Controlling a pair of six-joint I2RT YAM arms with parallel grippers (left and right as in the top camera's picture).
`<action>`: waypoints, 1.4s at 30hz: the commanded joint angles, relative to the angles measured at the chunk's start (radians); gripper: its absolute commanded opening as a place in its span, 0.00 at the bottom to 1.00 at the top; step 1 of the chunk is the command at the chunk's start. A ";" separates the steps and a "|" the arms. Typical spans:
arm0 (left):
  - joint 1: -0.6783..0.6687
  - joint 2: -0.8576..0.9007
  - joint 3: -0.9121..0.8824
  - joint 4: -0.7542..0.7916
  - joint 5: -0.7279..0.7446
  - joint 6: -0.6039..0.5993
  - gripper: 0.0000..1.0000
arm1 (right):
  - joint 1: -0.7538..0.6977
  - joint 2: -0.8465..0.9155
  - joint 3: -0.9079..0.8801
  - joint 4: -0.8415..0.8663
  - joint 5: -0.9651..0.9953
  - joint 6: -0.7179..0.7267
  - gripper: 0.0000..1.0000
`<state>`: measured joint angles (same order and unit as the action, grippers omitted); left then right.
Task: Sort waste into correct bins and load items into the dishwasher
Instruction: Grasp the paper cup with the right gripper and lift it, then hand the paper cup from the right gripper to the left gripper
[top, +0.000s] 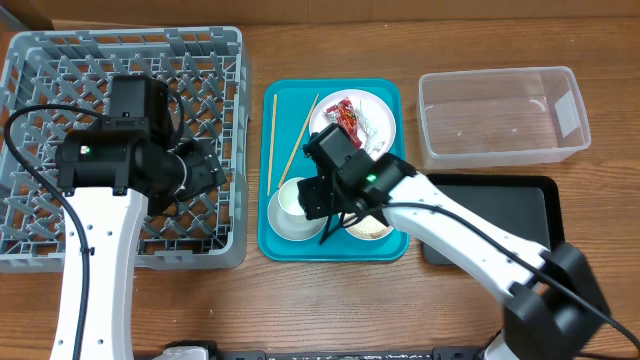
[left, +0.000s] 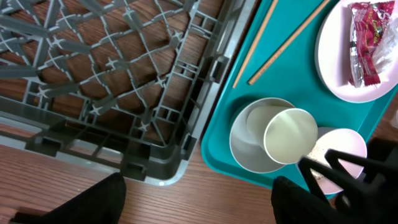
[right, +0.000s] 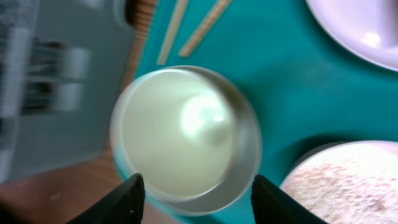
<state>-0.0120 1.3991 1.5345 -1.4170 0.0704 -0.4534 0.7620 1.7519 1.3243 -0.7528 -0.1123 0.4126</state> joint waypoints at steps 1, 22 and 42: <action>0.013 -0.017 0.015 -0.021 0.035 0.092 0.78 | -0.007 0.074 0.002 0.030 0.078 0.042 0.49; 0.035 -0.020 0.015 0.132 0.958 0.548 0.80 | -0.381 -0.403 0.019 0.063 -0.770 -0.277 0.04; -0.018 -0.018 0.015 0.195 1.511 0.655 0.86 | -0.311 -0.383 0.019 0.656 -0.971 -0.067 0.04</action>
<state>-0.0139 1.3872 1.5387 -1.2221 1.5639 0.1829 0.4454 1.3758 1.3247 -0.1314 -1.1213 0.2943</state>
